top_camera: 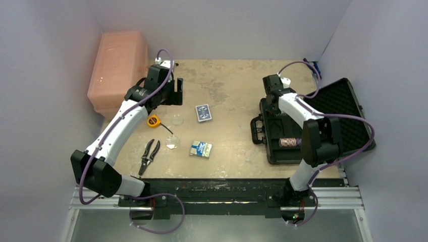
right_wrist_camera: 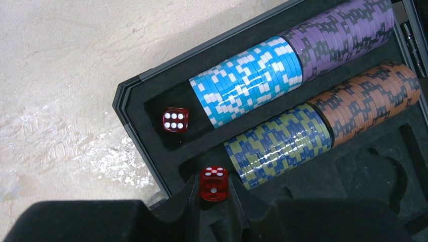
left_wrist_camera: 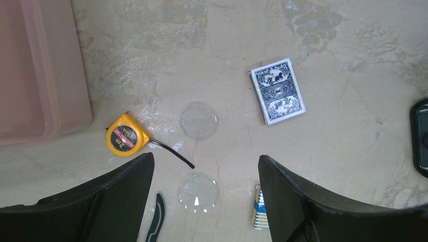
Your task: Pack up texas hold em set
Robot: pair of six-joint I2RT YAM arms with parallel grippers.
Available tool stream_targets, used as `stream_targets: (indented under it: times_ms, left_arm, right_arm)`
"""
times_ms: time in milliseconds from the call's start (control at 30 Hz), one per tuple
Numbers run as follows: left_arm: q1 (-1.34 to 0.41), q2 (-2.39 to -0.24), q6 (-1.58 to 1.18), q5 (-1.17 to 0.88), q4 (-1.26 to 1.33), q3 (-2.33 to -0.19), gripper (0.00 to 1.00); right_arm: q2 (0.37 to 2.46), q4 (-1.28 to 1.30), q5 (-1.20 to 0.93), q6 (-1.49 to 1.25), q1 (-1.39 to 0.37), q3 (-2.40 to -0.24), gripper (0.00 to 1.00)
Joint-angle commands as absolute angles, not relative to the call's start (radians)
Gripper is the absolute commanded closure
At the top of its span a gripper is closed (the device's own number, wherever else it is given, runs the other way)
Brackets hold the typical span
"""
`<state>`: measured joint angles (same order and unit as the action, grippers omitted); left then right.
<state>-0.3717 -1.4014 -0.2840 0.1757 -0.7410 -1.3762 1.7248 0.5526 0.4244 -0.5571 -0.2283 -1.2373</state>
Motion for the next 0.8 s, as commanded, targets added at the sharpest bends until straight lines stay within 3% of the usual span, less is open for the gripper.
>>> stream_targets:
  times_ms: [0, 267, 567, 767]
  left_arm:
    - [-0.374, -1.397, -0.269, 0.165, -0.703, -1.380, 0.25]
    - [-0.373, -1.395, -0.268, 0.163, -0.703, -1.379, 0.25]
    - [-0.374, -1.393, -0.270, 0.161, -0.704, -1.381, 0.25]
    - [-0.374, -1.392, -0.270, 0.163, -0.705, -1.380, 0.25]
  right_arm:
    - [1.707, 0.531, 0.417, -0.564, -0.224, -1.236, 0.78]
    - [1.704, 0.531, 0.406, -0.557, -0.224, -1.236, 0.60]
    - [1.687, 0.544, 0.399, -0.552, -0.224, -1.231, 0.54]
    - [1.636, 0.531, 0.370, -0.534, -0.223, -1.188, 0.30]
